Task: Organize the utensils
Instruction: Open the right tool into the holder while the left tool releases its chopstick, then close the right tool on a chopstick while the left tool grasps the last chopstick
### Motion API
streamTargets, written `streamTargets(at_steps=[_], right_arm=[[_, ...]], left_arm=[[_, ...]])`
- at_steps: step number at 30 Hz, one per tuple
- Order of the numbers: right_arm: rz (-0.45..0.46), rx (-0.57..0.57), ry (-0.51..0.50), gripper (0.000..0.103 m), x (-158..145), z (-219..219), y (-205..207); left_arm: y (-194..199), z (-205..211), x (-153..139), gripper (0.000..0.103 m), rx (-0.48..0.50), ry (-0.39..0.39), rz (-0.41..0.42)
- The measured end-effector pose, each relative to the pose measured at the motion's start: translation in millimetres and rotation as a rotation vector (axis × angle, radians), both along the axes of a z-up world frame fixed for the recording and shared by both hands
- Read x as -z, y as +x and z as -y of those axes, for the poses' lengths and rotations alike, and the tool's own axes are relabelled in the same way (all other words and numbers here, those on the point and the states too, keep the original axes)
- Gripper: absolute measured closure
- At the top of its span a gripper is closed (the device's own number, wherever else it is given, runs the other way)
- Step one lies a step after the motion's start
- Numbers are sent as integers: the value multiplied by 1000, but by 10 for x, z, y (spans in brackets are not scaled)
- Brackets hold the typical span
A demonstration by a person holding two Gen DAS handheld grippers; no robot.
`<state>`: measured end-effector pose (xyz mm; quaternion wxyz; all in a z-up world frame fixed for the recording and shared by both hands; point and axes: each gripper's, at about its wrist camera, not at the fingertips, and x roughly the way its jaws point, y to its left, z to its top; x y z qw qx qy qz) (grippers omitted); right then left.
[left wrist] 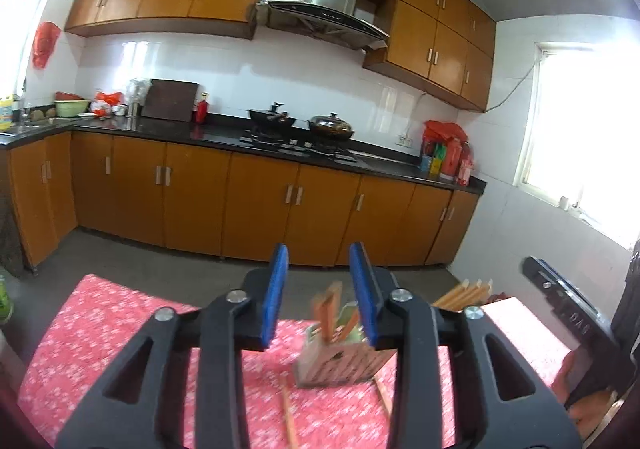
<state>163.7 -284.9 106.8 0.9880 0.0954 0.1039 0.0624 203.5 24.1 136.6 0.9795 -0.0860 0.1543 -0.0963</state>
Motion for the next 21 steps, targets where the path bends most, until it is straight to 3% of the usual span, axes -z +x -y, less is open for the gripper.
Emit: streamTargets(at_steps=[4,7,8,11,17,18,19,21], right_arm=[[-161,21,-31,56,479,136,-36],[-348,-16,-37,60,1035,134,49],[-410,-50,-34,68,1221,93,78],[-542,-132,-47,71,1635,-114,106],[-647,-177,-125,73,2029,-445,160],[-661,-173,-132,78,2070,-452,184],[-674,-169,-135,90,2107,-462,207],[-670,-142,-143,95,2138,-436,211]], left_arm=[[-221,-219,405,62,-55,74,-70],[-200,-293,953,62,-67,144,-219],[-194,-302,1090,62,-58,145,-259],[-193,-267,1495,62,-24,142,-377],[-231,-54,1902,62,63,127,-488],[-235,-16,1939,62,74,132,-498],[-237,60,1974,62,81,138,-506],[-254,131,2058,62,94,152,-523]])
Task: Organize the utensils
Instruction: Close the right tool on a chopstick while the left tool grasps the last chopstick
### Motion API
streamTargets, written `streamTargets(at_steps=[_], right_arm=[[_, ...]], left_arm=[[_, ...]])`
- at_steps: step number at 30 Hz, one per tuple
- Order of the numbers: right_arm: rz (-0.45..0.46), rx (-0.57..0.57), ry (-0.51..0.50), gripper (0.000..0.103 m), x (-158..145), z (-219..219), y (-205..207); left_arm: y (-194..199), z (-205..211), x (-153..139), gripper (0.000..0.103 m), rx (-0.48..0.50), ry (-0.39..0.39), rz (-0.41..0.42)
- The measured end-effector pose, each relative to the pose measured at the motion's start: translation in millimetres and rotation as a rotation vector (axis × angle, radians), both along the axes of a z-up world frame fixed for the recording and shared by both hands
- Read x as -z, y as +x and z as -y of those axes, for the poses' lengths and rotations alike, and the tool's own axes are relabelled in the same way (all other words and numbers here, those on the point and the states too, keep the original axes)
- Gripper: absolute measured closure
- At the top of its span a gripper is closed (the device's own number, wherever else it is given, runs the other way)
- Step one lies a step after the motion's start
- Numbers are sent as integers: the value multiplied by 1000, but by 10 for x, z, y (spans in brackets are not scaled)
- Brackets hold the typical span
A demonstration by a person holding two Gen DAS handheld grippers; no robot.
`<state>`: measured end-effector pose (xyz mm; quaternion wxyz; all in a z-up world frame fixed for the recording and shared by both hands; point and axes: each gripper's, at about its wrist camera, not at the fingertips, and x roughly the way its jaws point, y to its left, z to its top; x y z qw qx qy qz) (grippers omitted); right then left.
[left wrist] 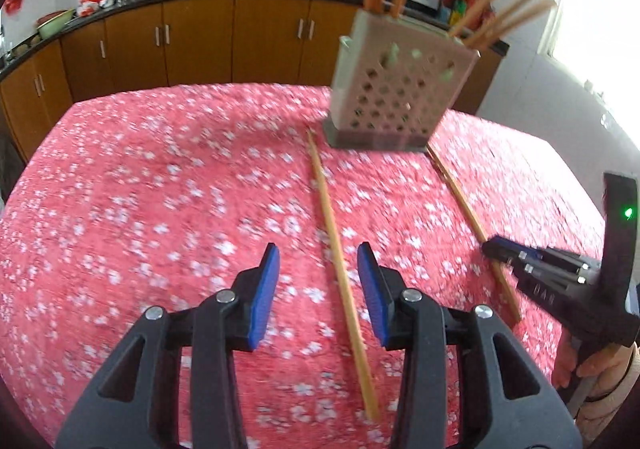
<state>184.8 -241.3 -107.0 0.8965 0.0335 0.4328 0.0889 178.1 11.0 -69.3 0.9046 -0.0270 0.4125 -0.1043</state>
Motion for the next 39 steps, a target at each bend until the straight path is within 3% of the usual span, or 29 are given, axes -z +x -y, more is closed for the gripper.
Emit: streamTargets(at_steps=[5,7,10,13,23,30,39], right_arm=[[0,83,15,95,4,232,-6],[-2,100,24,95,1,272,-17],[-1,109,26,95,17,345,-13],[2,108,25,95,25,361,-17],[25,100,-7,95,9,325,70],[26,90,-29,95,8,285,186],[26,92,-24,94,19,291,184]], left_arm=[[74,142,154,63,13,34,-49],[92,177,208,69,16,47,-63],[106,247,248,94,19,99,-55],[135,227,234,95,14,105,-57],[484,-348,211,95,-156,62,-76],[480,-335,226,85,-131,68,-40],[474,-376,229,85,-129,20,-45]])
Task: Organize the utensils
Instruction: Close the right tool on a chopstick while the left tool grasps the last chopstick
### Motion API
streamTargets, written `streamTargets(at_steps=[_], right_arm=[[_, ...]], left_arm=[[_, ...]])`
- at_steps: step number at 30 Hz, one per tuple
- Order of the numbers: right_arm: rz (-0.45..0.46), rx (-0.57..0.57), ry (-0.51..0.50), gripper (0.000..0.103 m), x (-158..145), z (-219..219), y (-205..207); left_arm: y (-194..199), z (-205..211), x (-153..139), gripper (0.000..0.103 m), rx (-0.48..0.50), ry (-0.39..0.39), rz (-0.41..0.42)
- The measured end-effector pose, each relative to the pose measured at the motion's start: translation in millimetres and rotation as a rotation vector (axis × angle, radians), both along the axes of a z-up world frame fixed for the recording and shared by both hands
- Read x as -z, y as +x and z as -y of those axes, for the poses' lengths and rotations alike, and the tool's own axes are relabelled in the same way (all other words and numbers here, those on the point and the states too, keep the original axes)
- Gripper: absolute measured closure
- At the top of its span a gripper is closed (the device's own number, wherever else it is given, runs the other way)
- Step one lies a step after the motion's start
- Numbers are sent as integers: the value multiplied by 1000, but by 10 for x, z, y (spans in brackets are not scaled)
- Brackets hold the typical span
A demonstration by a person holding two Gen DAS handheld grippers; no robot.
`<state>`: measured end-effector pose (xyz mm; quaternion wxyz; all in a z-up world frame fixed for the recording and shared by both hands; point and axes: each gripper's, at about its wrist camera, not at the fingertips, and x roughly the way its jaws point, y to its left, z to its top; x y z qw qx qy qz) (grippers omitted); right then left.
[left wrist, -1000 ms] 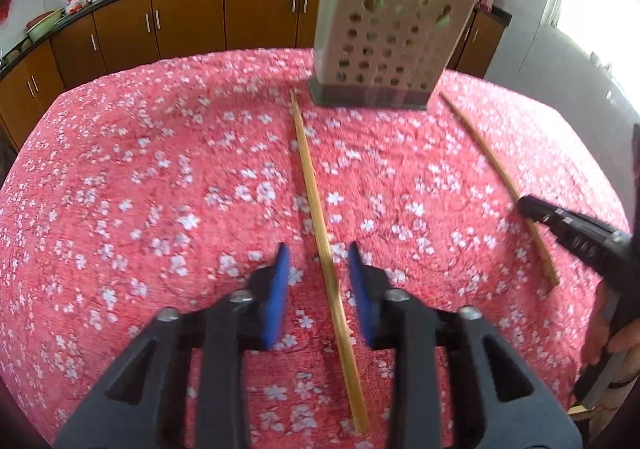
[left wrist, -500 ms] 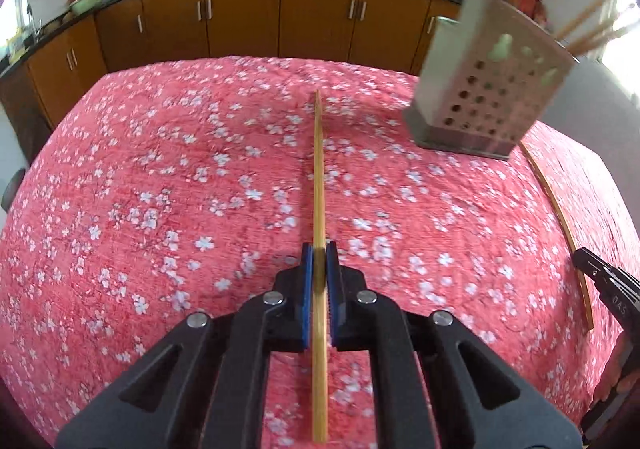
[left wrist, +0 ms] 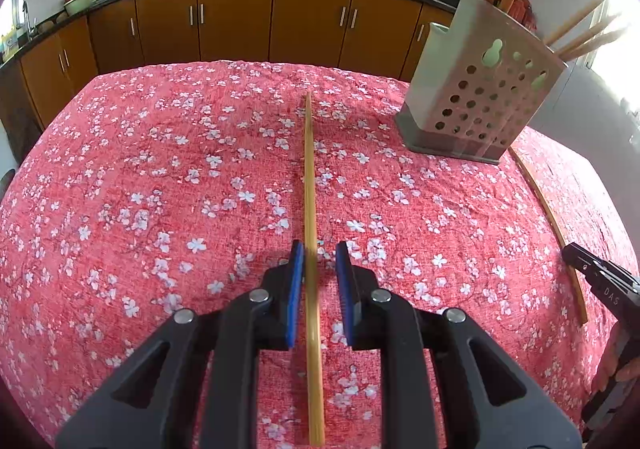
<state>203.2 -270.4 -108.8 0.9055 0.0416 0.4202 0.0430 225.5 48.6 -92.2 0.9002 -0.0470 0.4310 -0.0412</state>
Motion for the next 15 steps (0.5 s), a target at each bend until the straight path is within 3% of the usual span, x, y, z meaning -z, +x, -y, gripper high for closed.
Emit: streamTargets(at_steps=[9,15], right_arm=[[1,1,2,94,0,-1,-18],[0,1,2,94,0,-2,-18]], left_arm=[[-31,-90,-21,85,-7,-65,1],[-32,-91,-21,85,-8,-63,0]])
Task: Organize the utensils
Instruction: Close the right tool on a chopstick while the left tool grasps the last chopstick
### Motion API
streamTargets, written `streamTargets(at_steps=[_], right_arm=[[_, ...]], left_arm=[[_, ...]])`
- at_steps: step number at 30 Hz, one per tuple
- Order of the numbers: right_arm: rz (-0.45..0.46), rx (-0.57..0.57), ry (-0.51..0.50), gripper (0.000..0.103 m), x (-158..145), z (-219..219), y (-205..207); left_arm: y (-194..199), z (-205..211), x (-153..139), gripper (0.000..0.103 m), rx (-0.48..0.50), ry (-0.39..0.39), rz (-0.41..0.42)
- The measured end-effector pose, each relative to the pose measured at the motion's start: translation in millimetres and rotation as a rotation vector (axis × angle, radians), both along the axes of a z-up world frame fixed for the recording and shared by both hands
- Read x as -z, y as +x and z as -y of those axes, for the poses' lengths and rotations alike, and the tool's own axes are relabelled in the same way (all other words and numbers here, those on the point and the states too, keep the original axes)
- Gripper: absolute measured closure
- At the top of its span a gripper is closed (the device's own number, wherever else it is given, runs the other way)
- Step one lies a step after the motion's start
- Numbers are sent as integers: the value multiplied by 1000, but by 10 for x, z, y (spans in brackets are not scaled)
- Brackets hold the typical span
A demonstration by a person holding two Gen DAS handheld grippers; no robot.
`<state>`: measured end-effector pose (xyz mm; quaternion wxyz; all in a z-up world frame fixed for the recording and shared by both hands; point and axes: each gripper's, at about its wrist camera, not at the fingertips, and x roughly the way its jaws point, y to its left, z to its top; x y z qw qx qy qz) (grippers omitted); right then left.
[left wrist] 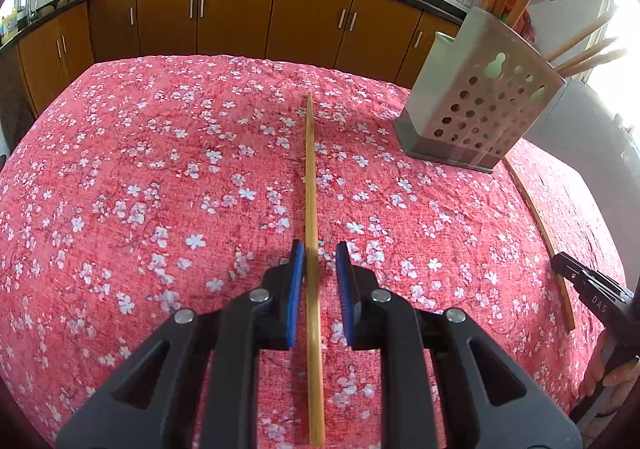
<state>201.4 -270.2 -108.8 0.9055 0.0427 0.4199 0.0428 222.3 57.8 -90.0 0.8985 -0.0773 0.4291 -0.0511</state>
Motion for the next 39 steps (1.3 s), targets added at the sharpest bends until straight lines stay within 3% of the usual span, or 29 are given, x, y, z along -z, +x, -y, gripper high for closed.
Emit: streamTargets(at_steps=[8,13,20,23,34,39], right_arm=[[0,0,5,94,2,15,2],[0,4,-10,94,1,1,-34],[-1,6,15,95,2,43,-110],[25,18,34,95,-98,96,-163],[307,64,84,95,-951,381,-472],[278,46,79,95,-926,381,-426]], left_arm=[[4,14,2,85,-1,1,-1],[-83,151,-2,85,21,114,-7],[-194,146,12,95,25,137,-9],[-194,91,-62,95,21,90,-16],[-375,87,-984,95,18,26,237],[-333,100,-1107,95,13,24,270]])
